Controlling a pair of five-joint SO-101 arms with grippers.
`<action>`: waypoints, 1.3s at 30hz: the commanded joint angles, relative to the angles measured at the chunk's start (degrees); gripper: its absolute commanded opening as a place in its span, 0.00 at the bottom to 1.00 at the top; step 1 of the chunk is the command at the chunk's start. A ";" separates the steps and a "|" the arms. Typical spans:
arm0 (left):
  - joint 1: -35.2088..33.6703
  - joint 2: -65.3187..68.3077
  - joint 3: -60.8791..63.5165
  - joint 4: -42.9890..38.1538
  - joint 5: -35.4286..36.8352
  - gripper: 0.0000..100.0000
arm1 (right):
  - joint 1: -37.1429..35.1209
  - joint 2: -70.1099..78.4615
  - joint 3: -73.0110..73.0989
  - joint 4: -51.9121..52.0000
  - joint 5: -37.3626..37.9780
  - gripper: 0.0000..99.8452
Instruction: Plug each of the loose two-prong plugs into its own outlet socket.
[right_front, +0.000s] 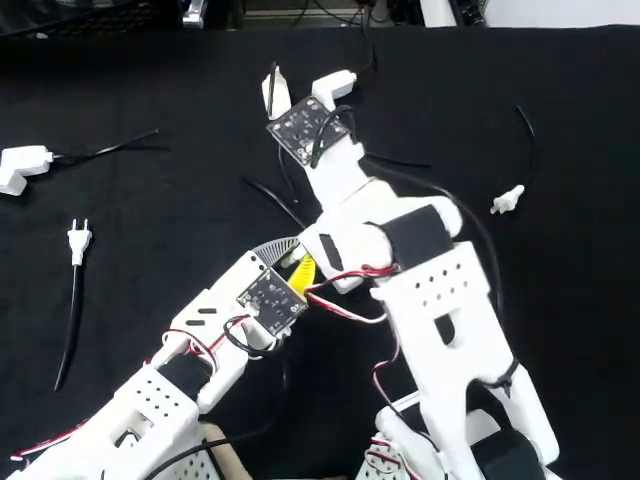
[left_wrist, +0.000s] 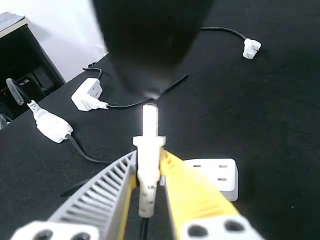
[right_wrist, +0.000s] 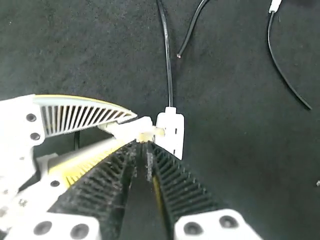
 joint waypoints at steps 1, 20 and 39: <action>0.48 -1.05 -1.98 -0.09 0.70 0.03 | -0.53 -1.45 0.40 -1.67 0.35 0.01; 0.84 -1.05 -1.89 -0.09 0.70 0.03 | 5.80 -1.98 8.13 -11.34 -7.30 0.01; 0.92 -1.05 -1.63 0.09 0.70 0.03 | 6.15 -1.45 7.08 -7.91 5.80 0.08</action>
